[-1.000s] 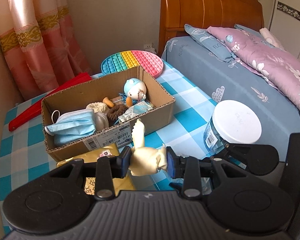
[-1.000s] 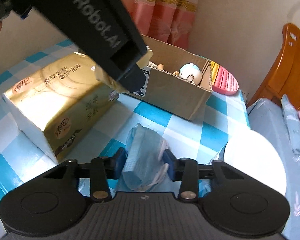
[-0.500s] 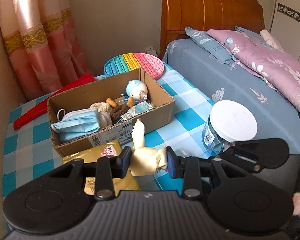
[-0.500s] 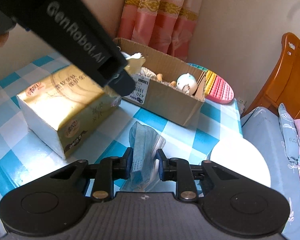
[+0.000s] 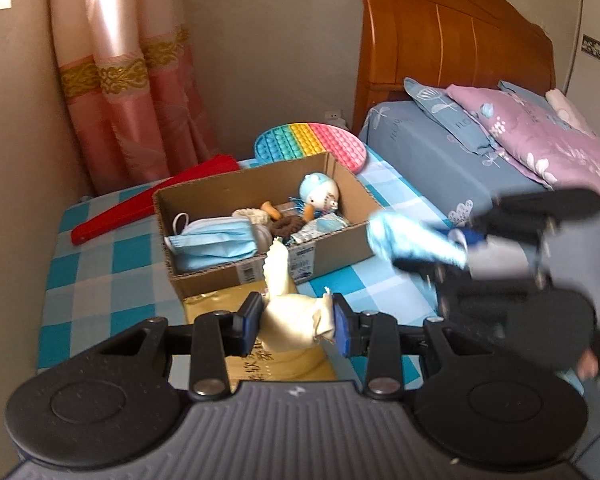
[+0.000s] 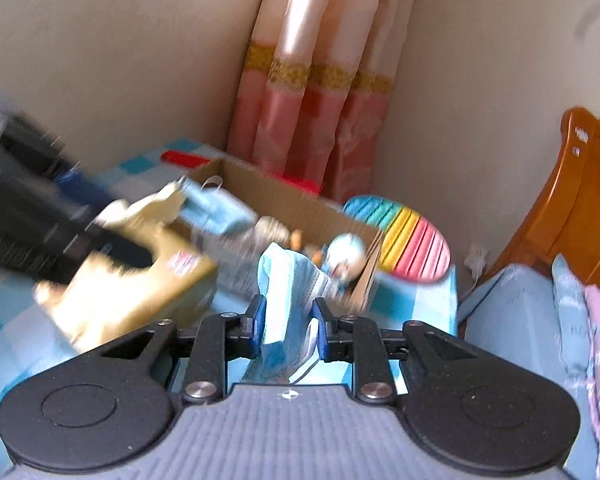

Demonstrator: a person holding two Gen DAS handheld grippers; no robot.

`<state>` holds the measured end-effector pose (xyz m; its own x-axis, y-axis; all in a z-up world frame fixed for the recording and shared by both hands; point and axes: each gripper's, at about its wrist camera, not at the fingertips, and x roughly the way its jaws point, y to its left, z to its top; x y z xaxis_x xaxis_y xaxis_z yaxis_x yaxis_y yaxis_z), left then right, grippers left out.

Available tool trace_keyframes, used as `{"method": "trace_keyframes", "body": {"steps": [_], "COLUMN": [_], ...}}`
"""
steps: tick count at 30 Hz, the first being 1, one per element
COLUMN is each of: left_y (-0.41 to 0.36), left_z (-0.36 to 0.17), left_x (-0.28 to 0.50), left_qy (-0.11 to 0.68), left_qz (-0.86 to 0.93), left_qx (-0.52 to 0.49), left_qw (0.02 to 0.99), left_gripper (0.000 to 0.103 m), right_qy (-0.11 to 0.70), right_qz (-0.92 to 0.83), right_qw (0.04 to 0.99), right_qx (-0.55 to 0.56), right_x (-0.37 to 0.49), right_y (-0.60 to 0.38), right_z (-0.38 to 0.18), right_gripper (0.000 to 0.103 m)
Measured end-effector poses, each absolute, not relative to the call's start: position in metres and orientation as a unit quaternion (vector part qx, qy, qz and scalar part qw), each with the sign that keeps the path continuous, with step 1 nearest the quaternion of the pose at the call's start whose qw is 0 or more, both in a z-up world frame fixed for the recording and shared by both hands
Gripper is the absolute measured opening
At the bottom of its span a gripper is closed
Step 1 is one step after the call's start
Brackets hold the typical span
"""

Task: Organize soft objects
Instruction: 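Carry the mask into the box and open the right gripper while the left carries the cloth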

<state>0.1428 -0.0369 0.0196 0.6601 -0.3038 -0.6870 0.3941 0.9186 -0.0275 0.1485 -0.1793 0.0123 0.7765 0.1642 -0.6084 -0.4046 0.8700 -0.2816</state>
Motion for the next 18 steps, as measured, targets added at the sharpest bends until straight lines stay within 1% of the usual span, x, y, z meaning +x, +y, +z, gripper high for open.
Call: {"method": "trace_keyframes", "body": {"steps": [5, 9, 10, 11, 12, 13, 15, 16, 17, 18], "left_y": [-0.030, -0.027, -0.027, -0.026, -0.027, -0.027, -0.026, -0.026, -0.026, -0.026], "left_z": [0.018, 0.015, 0.014, 0.014, 0.014, 0.014, 0.014, 0.013, 0.013, 0.014], "left_x": [0.147, 0.155, 0.157, 0.158, 0.159, 0.160, 0.163, 0.165, 0.166, 0.168], "left_qy": [0.364, 0.367, 0.367, 0.367, 0.366, 0.365, 0.366, 0.366, 0.366, 0.366], "left_qz": [-0.185, -0.180, -0.179, -0.178, -0.177, -0.176, -0.174, -0.173, -0.172, -0.171], "left_qx": [0.056, 0.052, 0.051, 0.050, 0.050, 0.050, 0.049, 0.050, 0.051, 0.052], "left_qw": [0.911, 0.911, 0.911, 0.912, 0.912, 0.913, 0.913, 0.913, 0.913, 0.913], "left_gripper": [0.035, 0.035, 0.035, 0.035, 0.035, 0.035, 0.035, 0.035, 0.035, 0.035], "right_qy": [0.281, 0.292, 0.301, 0.307, 0.311, 0.316, 0.326, 0.330, 0.333, 0.334], "right_qz": [0.154, 0.150, 0.151, 0.153, 0.157, 0.159, 0.158, 0.160, 0.162, 0.162], "right_qw": [0.921, 0.919, 0.918, 0.918, 0.917, 0.917, 0.916, 0.917, 0.917, 0.918], "right_qx": [-0.223, -0.217, -0.209, -0.201, -0.193, -0.185, -0.169, -0.159, -0.148, -0.139], "right_x": [0.198, 0.239, 0.249, 0.255, 0.260, 0.263, 0.265, 0.261, 0.258, 0.254], "right_y": [-0.169, -0.163, -0.163, -0.164, -0.165, -0.167, -0.174, -0.178, -0.182, -0.186], "right_z": [0.027, 0.025, 0.021, 0.019, 0.016, 0.013, 0.010, 0.009, 0.010, 0.010], "right_gripper": [0.029, 0.029, 0.032, 0.036, 0.048, 0.056, 0.061, 0.066, 0.069, 0.076]}}
